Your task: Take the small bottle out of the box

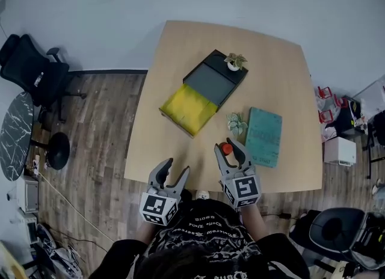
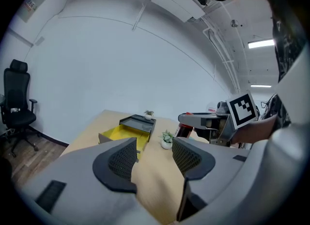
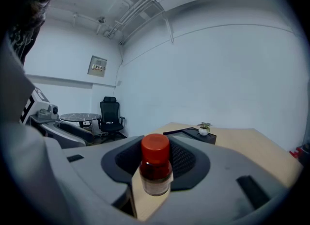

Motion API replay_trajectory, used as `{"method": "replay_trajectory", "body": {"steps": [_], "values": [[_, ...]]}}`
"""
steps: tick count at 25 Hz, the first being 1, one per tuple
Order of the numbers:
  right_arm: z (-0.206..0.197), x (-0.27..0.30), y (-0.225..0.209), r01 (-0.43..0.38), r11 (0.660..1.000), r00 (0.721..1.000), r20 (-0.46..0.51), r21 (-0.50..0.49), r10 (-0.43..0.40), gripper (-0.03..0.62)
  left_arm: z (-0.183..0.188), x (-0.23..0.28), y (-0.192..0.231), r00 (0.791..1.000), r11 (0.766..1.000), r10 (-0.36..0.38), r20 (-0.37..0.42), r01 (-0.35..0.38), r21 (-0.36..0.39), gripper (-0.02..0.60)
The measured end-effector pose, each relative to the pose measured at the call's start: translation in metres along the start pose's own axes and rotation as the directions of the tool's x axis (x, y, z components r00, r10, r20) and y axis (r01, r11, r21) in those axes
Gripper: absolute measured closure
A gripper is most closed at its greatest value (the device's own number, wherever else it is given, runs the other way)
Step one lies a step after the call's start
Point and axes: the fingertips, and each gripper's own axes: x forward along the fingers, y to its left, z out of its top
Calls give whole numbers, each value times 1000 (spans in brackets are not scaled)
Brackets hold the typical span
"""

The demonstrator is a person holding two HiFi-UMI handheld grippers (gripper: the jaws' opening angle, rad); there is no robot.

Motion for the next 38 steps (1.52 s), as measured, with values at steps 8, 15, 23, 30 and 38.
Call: {"method": "replay_trajectory", "body": {"steps": [8, 15, 23, 30, 38], "values": [[-22, -48, 2, 61, 997, 998, -13, 41, -61, 442, 1, -13, -15, 1000, 1000, -2, 29, 2, -10, 347], [-46, -73, -1, 95, 994, 994, -63, 53, -92, 442, -2, -11, -31, 999, 999, -35, 24, 35, -8, 346], [-46, -77, -8, 106, 993, 993, -58, 59, -103, 442, -4, -9, -38, 998, 998, -55, 18, 55, -15, 345], [-50, -69, -6, 89, 994, 994, -68, 71, -84, 442, 9, -10, -25, 998, 1000, 24, 55, -24, 5, 406], [-48, -58, -4, 69, 996, 996, -67, 54, -66, 442, 6, -13, -9, 998, 996, 35, 54, -30, -83, 577]]}}
